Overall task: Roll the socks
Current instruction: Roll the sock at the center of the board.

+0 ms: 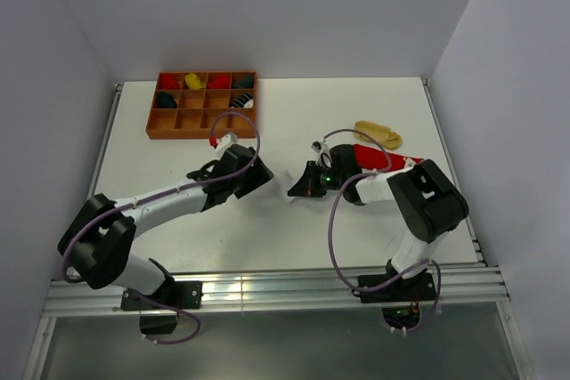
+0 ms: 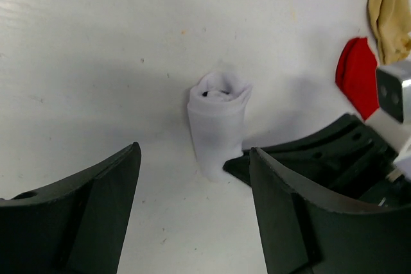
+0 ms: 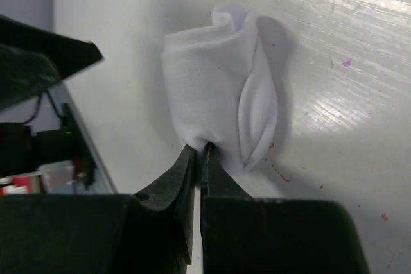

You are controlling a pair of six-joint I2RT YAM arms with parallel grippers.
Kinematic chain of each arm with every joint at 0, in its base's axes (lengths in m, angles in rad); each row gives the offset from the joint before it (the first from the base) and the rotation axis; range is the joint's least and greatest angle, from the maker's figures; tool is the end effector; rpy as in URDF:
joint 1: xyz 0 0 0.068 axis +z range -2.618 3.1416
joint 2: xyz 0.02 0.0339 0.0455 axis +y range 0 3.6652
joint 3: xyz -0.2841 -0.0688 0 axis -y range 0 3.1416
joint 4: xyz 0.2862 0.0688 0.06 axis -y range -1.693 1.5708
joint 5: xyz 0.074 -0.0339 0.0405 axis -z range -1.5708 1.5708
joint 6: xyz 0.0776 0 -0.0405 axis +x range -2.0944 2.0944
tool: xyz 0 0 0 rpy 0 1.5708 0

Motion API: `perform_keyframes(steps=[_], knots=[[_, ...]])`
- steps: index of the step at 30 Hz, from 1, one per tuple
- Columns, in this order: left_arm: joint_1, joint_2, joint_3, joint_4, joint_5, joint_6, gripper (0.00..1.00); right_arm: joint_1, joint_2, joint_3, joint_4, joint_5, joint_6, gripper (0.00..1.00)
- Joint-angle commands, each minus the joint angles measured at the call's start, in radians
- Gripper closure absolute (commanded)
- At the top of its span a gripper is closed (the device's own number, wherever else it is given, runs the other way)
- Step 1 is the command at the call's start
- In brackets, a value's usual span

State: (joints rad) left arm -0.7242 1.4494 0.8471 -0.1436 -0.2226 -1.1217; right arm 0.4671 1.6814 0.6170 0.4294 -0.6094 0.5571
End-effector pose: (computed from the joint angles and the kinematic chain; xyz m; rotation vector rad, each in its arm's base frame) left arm 0.2850 -0.2292 0.1812 -0.5868 2.3211 -0.6730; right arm 0.2956 0.1988 0.0930 -0.2646 2.3398 1.2134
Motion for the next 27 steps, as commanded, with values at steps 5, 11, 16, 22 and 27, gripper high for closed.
perform_keyframes(steps=[5, 11, 16, 22, 27], knots=[[-0.026, 0.074, -0.066, 0.231, 0.124, -0.012, 0.27, -0.090, 0.139, -0.049, 0.101, -0.213, 0.170, 1.00], [-0.047, 0.166, -0.039, 0.318, 0.141, -0.001, 0.26, -0.139, 0.190, -0.069, 0.120, -0.231, 0.207, 1.00], [-0.050, 0.244, -0.003, 0.354, 0.138, 0.013, 0.26, -0.156, 0.212, -0.069, 0.100, -0.221, 0.205, 1.00], [-0.052, 0.313, 0.017, 0.395, 0.144, 0.033, 0.26, -0.169, 0.245, -0.063, 0.074, -0.210, 0.210, 1.00], [-0.057, 0.370, 0.038, 0.414, 0.169, 0.053, 0.27, -0.179, 0.271, -0.057, 0.058, -0.208, 0.211, 1.00]])
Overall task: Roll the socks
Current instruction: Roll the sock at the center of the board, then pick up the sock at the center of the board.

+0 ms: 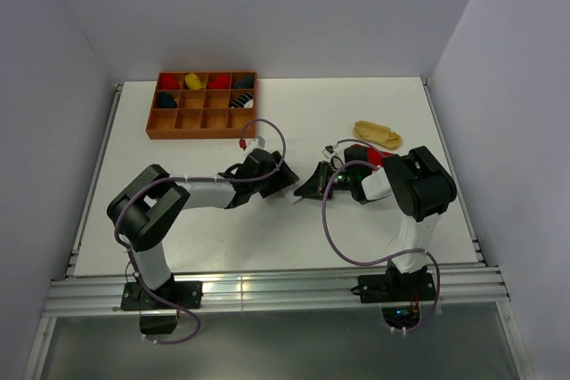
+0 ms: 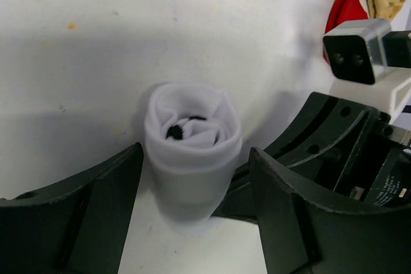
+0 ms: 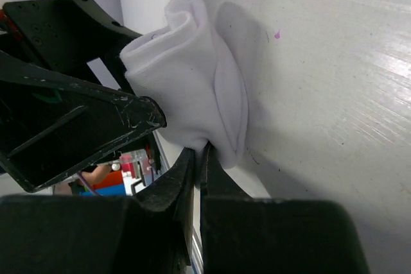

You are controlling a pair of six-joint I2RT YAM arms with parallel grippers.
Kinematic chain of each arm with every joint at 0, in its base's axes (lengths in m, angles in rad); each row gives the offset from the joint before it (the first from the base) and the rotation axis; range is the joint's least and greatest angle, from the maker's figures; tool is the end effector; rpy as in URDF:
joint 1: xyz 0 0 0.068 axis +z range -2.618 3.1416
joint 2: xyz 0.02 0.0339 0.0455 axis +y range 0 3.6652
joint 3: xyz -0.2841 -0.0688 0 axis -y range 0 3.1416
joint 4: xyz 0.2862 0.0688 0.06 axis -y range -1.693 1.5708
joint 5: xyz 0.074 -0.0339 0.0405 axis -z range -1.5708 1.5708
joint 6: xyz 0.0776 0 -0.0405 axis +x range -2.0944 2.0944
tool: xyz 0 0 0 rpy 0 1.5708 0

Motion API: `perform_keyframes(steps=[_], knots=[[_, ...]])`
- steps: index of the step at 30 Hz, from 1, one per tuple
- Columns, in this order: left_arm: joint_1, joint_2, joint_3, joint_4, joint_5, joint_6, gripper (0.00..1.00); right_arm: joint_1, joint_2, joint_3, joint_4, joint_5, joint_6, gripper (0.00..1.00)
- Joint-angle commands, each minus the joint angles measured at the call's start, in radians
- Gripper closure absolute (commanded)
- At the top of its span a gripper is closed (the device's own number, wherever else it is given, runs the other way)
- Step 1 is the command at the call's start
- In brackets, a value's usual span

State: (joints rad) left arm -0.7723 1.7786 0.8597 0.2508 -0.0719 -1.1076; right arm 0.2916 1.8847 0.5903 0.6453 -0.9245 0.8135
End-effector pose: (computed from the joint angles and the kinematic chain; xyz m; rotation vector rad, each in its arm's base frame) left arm 0.3039 -0.2882 0.1066 -0.4431 2.3665 -0.8912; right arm 0.3076 0.1570 0.0518 0.0442 2.4002 1.5956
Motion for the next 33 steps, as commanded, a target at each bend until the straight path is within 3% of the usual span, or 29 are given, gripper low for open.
perform_keyframes(steps=[1, 10, 16, 17, 18, 22, 25, 33], knots=[[-0.013, 0.060, 0.028, 0.016, 0.018, 0.040, 0.27, -0.003, 0.071, -0.030, -0.156, 0.110, -0.045, 1.00], [-0.044, 0.153, 0.105, -0.120, -0.012, 0.035, 0.41, -0.006, 0.059, -0.017, -0.184, 0.127, -0.056, 1.00], [-0.061, 0.173, 0.150, -0.234, -0.074, 0.035, 0.83, -0.006, 0.021, -0.012, -0.214, 0.153, -0.080, 0.97], [-0.061, 0.174, 0.162, -0.248, -0.084, 0.038, 0.96, -0.006, -0.005, -0.015, -0.229, 0.159, -0.086, 0.96], [-0.061, 0.179, 0.176, -0.295, -0.098, 0.045, 1.00, -0.006, -0.022, -0.014, -0.243, 0.176, -0.092, 0.94], [-0.062, 0.191, 0.261, -0.433, -0.170, 0.072, 1.00, -0.005, -0.153, -0.020, -0.334, 0.245, -0.135, 0.68], [-0.061, 0.183, 0.292, -0.507, -0.227, 0.094, 1.00, -0.005, -0.294, -0.017, -0.455, 0.332, -0.192, 0.57], [-0.052, 0.093, 0.346, -0.577, -0.321, 0.170, 1.00, -0.005, -0.763, 0.069, -0.875, 0.633, -0.301, 0.46]])
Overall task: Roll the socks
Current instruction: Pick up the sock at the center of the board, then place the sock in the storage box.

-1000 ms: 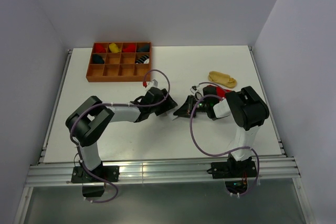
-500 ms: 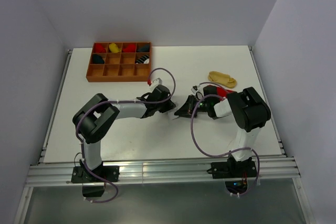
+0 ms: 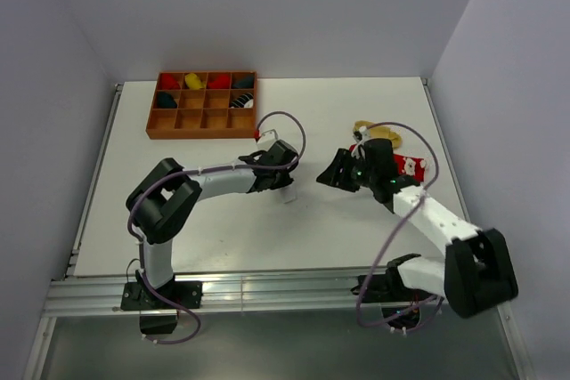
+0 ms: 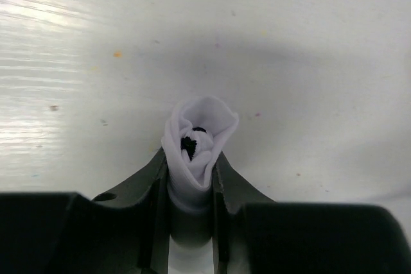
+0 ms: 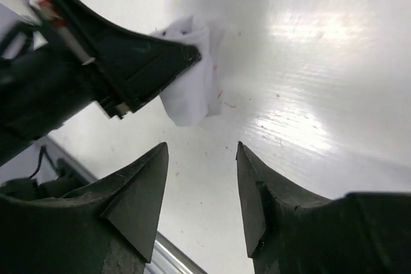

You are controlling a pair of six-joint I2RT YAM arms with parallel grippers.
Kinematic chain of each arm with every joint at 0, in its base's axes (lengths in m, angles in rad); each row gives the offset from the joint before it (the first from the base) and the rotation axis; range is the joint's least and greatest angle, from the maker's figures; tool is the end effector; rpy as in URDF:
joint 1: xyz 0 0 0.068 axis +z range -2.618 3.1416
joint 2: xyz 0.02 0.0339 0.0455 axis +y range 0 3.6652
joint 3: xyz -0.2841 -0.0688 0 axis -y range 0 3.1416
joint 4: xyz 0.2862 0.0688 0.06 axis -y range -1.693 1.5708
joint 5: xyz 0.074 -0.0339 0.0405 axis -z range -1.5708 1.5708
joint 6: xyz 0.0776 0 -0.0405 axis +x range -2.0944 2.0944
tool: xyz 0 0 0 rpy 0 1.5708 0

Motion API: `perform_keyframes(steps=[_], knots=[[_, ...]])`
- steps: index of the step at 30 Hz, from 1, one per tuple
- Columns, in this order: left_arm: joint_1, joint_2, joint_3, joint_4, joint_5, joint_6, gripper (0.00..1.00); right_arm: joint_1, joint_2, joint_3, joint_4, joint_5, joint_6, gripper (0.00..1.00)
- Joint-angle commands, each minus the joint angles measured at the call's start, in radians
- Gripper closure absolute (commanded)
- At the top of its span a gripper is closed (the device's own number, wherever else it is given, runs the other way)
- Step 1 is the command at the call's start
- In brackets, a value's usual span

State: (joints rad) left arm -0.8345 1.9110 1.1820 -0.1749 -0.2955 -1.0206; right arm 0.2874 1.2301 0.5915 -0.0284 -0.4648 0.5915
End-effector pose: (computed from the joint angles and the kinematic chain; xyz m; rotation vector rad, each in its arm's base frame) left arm 0.3256 -0.3256 0.1189 -0.3569 2.4516 -0.4649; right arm 0.2810 0.1193 0.1702 0.0882 2.3416 0.9794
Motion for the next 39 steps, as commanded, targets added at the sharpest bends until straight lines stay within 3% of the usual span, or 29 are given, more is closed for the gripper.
perform_keyframes(steps=[1, 4, 11, 16, 22, 29, 39], knots=[[0.015, -0.046, 0.045, -0.156, -0.102, 0.092, 1.00, -0.001, -0.183, 0.083, -0.235, 0.202, -0.094, 0.45], [0.046, -0.069, 0.080, -0.178, -0.097, 0.126, 1.00, -0.001, -0.317, 0.149, -0.355, 0.297, -0.122, 0.32], [0.176, -0.145, 0.149, -0.196, -0.060, 0.209, 1.00, -0.002, -0.500, 0.237, -0.426, 0.449, -0.142, 0.19], [0.304, -0.164, 0.301, -0.241, -0.042, 0.289, 1.00, -0.002, -0.573, 0.243, -0.420, 0.535, -0.119, 0.08], [0.477, -0.116, 0.468, -0.207, -0.016, 0.338, 1.00, -0.002, -0.587, 0.211, -0.361, 0.511, -0.124, 0.06], [0.636, 0.051, 0.649, -0.167, -0.013, 0.333, 1.00, -0.002, -0.459, 0.252, -0.361, 0.514, -0.140, 0.07], [0.775, 0.218, 0.749, -0.107, -0.011, 0.307, 1.00, -0.004, -0.336, 0.287, -0.346, 0.488, -0.165, 0.09]])
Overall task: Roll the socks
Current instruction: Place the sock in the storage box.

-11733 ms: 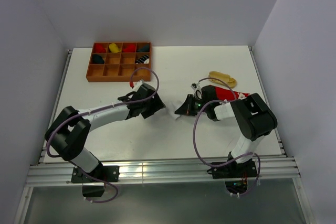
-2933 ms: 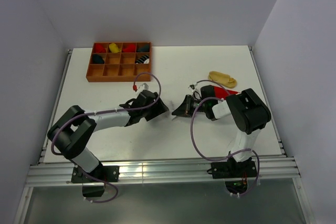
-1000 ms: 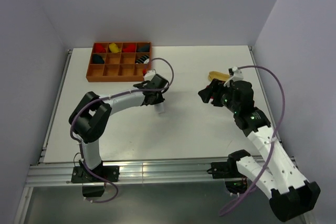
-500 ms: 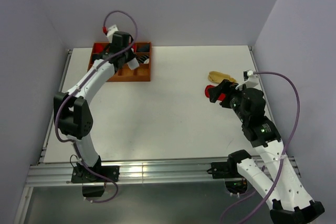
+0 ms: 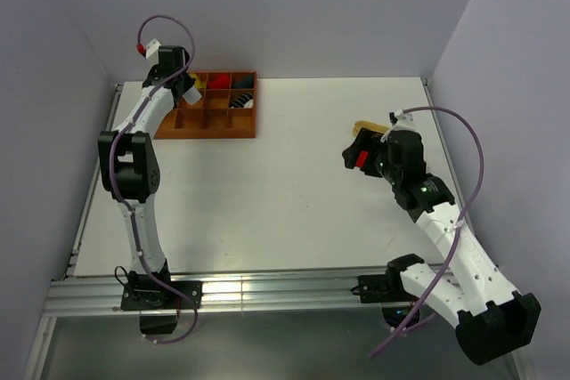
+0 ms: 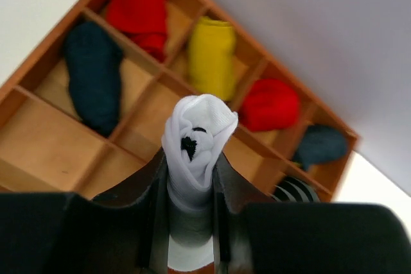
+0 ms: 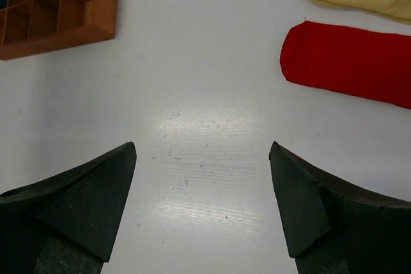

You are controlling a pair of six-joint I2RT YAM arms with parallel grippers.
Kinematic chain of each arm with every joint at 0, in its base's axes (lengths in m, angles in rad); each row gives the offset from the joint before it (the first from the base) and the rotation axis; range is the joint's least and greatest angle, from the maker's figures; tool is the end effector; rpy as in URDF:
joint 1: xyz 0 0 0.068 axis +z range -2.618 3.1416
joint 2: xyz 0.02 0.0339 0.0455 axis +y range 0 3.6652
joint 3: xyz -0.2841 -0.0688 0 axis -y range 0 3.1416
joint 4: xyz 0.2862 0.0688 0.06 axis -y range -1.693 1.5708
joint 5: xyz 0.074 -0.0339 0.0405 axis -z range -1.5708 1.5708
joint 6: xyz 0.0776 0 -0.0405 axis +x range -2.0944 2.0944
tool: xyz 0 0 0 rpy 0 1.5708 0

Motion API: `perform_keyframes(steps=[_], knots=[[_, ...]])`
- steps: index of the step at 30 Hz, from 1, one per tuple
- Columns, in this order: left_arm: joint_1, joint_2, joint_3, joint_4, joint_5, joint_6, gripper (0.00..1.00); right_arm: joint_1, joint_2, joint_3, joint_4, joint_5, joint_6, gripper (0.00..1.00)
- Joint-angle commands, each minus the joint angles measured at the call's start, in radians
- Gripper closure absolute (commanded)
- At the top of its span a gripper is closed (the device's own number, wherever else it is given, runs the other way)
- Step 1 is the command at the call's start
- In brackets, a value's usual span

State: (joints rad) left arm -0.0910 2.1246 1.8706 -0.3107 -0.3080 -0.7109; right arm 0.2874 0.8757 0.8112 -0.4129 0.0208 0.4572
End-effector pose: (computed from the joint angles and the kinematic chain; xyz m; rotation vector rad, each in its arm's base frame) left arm 0.5862 -0.0299 0.2621 -0.8121 1.9470 -0.1510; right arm 0.2519 0.0728 0.3035 0.1892 2.0686 0.4397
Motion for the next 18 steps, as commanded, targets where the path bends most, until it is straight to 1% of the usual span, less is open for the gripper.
perform_keyframes(steps=[1, 3, 6, 8, 14, 18], knots=[[0.037, 0.003, 0.047, 0.031, -0.002, -0.004, 1.00, -0.002, 0.028, 0.071, 0.039, 0.004, -0.034, 0.09], [0.060, -0.023, -0.019, 0.068, -0.014, -0.002, 1.00, -0.002, 0.043, 0.074, 0.040, 0.002, -0.040, 0.09], [0.088, -0.043, -0.074, 0.076, -0.014, -0.002, 1.00, -0.002, 0.062, 0.080, 0.046, -0.010, -0.041, 0.10], [0.132, -0.058, -0.109, 0.082, -0.028, 0.007, 1.00, -0.002, 0.068, 0.080, 0.049, -0.016, -0.040, 0.10], [0.174, -0.055, -0.160, 0.091, -0.040, 0.013, 1.00, -0.002, 0.071, 0.063, 0.063, -0.047, -0.038, 0.10], [0.175, -0.052, -0.182, 0.082, -0.051, 0.018, 1.00, -0.002, 0.089, 0.072, 0.051, -0.053, -0.038, 0.11]])
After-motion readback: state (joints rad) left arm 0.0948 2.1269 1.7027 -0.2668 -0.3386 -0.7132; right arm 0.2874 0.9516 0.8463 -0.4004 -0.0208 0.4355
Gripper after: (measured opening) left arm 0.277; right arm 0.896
